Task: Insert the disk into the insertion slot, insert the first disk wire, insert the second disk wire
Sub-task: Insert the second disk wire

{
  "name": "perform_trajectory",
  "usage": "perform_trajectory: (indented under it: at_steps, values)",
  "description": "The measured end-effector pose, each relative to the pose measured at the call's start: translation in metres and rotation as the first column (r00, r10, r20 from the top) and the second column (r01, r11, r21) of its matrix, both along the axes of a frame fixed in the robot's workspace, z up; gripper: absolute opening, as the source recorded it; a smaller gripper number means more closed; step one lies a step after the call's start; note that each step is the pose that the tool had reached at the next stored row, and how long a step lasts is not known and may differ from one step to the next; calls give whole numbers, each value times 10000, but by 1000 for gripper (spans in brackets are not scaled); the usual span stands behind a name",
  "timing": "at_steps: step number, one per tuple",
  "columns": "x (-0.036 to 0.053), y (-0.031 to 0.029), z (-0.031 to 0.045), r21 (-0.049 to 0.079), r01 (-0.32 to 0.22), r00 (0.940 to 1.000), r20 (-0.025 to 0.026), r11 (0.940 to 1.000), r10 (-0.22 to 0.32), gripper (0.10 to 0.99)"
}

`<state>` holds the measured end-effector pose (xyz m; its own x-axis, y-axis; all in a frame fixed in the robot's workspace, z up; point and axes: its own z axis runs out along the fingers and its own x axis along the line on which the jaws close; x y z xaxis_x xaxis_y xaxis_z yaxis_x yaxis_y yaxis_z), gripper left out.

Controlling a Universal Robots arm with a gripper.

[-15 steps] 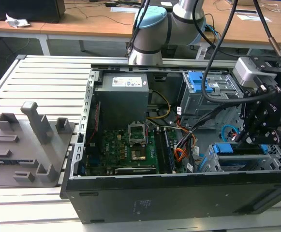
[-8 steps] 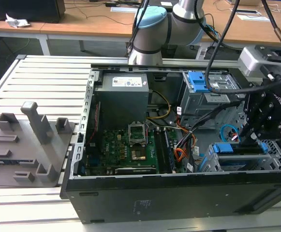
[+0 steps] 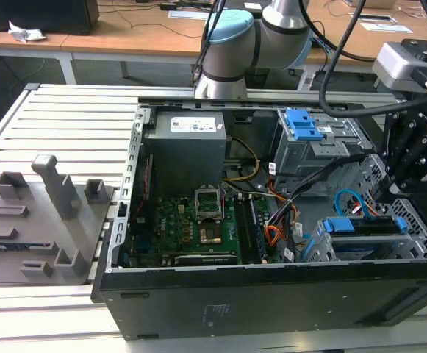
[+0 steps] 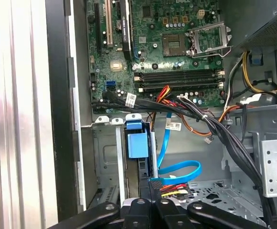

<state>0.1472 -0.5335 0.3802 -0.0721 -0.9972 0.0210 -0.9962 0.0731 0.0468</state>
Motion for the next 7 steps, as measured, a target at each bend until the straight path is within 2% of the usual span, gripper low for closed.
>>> perform_trajectory:
  at_steps: [1,7]
  values:
    - [-41,0,0,0,2,10000,-1,10000,-2,106]
    - [-50,-1,-1,0,1,10000,0,10000,-1,106]
